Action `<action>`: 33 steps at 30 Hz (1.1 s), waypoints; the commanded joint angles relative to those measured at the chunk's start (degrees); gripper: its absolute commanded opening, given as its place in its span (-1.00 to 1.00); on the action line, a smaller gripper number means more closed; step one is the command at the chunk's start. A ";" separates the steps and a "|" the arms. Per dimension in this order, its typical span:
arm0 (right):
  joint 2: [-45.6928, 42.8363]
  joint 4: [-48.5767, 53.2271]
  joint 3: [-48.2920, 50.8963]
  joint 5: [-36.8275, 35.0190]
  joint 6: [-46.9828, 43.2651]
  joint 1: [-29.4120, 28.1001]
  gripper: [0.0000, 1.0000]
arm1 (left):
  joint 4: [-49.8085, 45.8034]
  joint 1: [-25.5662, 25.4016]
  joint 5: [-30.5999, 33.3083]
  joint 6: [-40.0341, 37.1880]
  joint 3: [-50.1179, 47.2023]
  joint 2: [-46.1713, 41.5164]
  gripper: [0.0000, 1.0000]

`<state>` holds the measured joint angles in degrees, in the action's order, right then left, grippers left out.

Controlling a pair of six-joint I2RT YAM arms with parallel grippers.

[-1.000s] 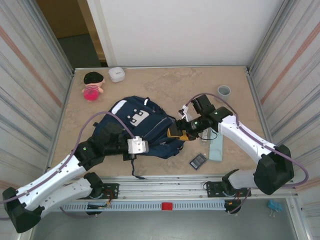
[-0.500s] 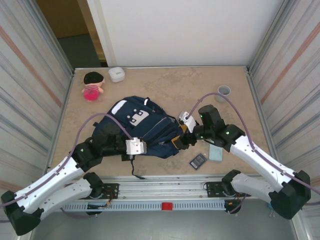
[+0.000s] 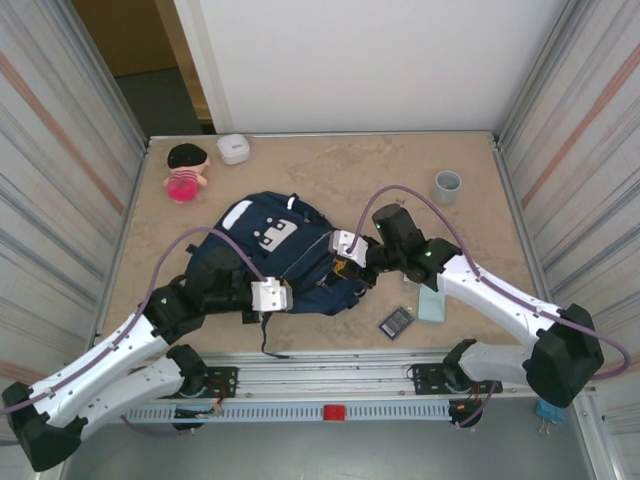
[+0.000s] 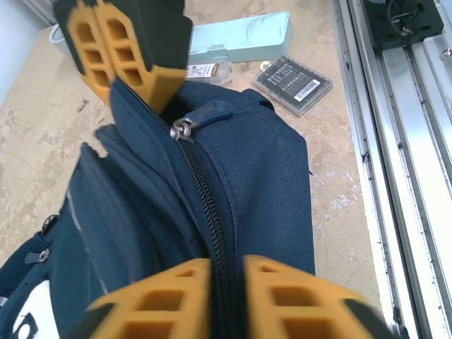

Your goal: Pack books, pencil case, and school supplies into a backpack

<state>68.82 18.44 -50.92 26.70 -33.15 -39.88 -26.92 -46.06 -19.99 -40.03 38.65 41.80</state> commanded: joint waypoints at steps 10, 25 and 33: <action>-8.86 -3.41 -5.83 -7.13 -14.97 -6.45 -1.00 | 6.47 1.19 10.73 21.66 5.14 -0.61 0.74; -9.46 -3.69 -7.80 -10.82 -12.41 -9.91 -1.00 | 12.69 1.07 7.90 24.67 7.15 11.84 0.65; -14.60 11.00 -7.35 -12.02 4.78 -4.75 -0.05 | 11.49 5.33 6.80 26.92 9.98 10.17 -0.96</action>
<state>59.48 23.05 -55.42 13.78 -39.07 -47.35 -16.58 -43.16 -12.49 -14.35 45.52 53.67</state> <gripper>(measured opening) 0.357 0.093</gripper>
